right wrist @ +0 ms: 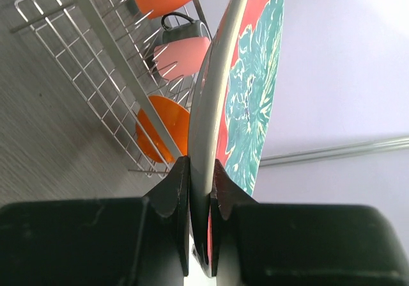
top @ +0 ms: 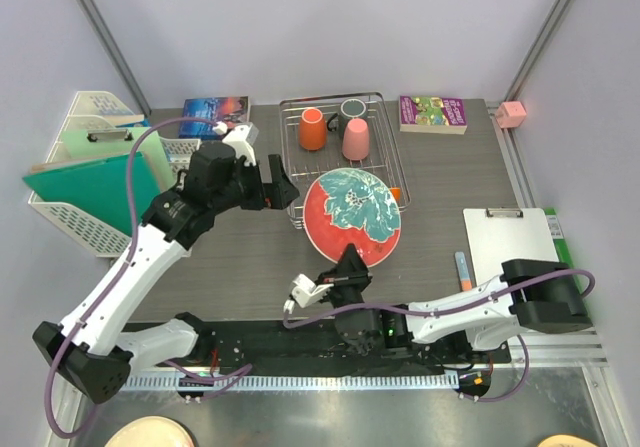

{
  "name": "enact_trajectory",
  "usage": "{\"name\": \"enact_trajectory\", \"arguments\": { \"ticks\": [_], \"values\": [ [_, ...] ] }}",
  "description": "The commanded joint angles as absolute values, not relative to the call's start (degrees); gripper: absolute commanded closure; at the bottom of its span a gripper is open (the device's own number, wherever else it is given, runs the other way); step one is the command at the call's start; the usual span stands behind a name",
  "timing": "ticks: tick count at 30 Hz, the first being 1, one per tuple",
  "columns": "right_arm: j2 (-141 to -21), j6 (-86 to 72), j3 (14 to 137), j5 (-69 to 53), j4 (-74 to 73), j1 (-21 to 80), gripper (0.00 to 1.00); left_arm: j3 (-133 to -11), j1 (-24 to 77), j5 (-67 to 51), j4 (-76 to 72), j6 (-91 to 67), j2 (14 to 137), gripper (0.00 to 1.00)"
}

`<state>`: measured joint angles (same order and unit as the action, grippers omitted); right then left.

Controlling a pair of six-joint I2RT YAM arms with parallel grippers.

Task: Unload the mixed dishes from the dish rack
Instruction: Pick up the plate from the dish rack.

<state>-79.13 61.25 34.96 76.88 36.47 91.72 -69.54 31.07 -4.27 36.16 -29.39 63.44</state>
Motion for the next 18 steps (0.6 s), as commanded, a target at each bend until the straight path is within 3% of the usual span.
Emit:
{"name": "enact_trajectory", "arguments": {
  "ticks": [1,7,18],
  "values": [
    [-77.87,64.95,35.33,83.23,44.74,93.78,0.99,-68.29,31.2,-8.52,34.19,-25.76,59.68,0.0],
    [-77.17,58.28,37.26,82.18,37.36,95.01,0.99,-65.57,31.2,-12.65,31.65,-26.45,58.27,0.0],
    [-81.65,58.45,39.11,79.89,39.55,97.21,0.99,-62.75,31.99,-18.72,24.44,-30.23,61.96,0.0]
  ]
}}
